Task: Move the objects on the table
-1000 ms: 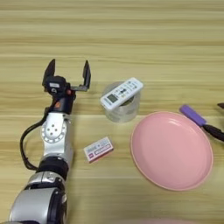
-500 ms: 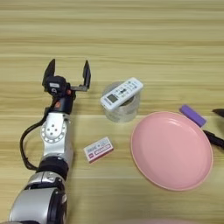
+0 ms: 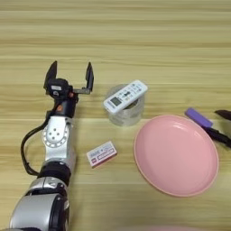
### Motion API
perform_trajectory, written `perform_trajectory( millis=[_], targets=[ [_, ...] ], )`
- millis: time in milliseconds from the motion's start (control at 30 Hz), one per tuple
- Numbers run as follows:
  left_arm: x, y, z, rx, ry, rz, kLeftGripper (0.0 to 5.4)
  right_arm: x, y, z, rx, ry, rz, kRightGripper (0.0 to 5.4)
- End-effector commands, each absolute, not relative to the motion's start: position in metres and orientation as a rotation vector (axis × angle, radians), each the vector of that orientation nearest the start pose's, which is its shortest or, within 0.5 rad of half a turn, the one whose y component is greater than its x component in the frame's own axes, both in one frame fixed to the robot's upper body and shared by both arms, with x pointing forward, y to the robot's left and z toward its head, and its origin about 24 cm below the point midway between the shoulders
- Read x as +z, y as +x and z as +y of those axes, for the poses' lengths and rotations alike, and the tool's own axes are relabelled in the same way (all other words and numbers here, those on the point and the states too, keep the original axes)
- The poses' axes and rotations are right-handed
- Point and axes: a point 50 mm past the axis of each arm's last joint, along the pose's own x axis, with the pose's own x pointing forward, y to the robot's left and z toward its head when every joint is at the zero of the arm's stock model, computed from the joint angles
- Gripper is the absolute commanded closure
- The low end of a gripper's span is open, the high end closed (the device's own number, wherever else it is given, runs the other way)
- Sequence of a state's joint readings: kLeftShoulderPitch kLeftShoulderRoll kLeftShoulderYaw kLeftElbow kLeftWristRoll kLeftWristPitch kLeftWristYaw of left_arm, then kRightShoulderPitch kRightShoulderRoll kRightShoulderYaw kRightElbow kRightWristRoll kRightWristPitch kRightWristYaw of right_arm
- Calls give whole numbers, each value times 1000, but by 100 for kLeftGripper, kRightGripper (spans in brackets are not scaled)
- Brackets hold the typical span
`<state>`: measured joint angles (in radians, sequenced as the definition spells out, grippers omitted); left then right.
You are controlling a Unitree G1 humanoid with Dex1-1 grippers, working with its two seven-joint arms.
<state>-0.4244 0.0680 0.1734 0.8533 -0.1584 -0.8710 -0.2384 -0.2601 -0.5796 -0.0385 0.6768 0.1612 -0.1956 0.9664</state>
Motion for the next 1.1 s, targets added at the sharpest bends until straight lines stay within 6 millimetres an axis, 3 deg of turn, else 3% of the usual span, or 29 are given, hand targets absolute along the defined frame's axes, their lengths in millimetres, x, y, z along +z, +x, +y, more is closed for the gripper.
perform_trajectory(
  millis=[33,600,933,1100],
  targets=[
    [52,307,170,-77,-39,-464,0,16,267,-270,739,-275,377,175],
    [53,307,169,-78,-40,-464,0,15,268,-267,748,-279,380,391],
    [53,308,168,-77,-41,-463,0,21,271,-267,752,-283,357,399],
    [53,308,168,-77,-41,-462,0,35,275,-266,753,-286,284,399]
  ],
)
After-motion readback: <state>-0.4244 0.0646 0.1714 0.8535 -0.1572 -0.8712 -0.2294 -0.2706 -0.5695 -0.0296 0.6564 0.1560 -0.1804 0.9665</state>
